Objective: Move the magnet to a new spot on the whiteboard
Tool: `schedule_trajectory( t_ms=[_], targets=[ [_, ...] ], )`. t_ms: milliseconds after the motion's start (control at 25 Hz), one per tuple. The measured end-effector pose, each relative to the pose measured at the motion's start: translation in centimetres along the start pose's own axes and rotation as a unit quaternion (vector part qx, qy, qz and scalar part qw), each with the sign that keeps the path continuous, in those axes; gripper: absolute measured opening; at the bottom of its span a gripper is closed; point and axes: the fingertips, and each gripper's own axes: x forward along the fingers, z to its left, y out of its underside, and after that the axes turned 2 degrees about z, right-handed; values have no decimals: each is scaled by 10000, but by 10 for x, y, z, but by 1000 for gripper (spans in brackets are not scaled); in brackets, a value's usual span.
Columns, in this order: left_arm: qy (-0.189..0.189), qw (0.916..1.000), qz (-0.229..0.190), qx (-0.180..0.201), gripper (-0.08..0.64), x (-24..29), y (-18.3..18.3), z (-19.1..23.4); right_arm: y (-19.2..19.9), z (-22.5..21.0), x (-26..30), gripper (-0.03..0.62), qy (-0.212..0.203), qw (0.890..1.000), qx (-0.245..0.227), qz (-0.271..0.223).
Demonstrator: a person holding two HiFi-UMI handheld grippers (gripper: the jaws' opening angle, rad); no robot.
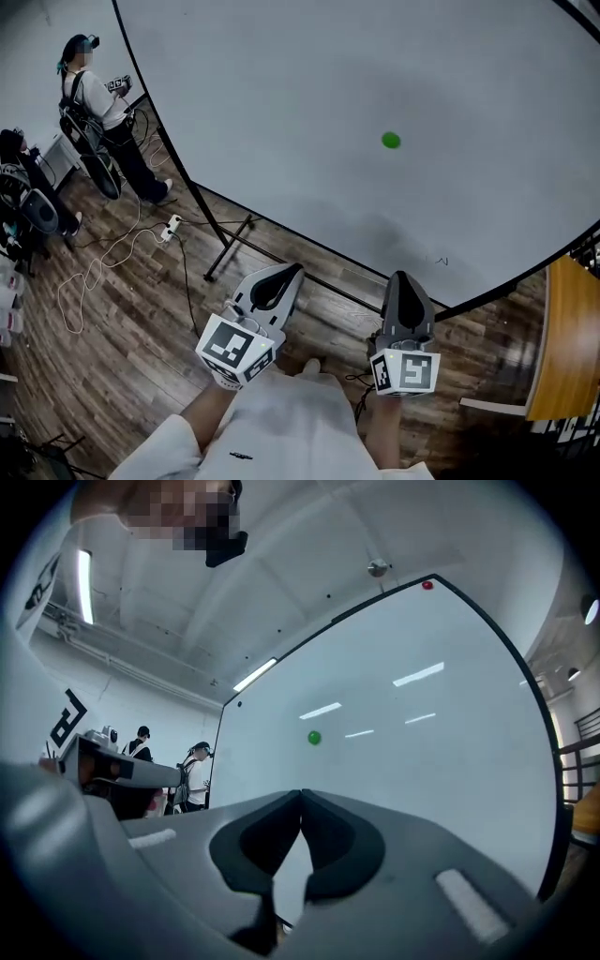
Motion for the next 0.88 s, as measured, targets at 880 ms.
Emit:
schedule_trajectory(
  t_ms=[880],
  targets=[
    [-119, 9998, -157, -20, 0, 73, -14, 9, -14, -26, 49, 6, -154, 9997, -113, -130]
  ],
)
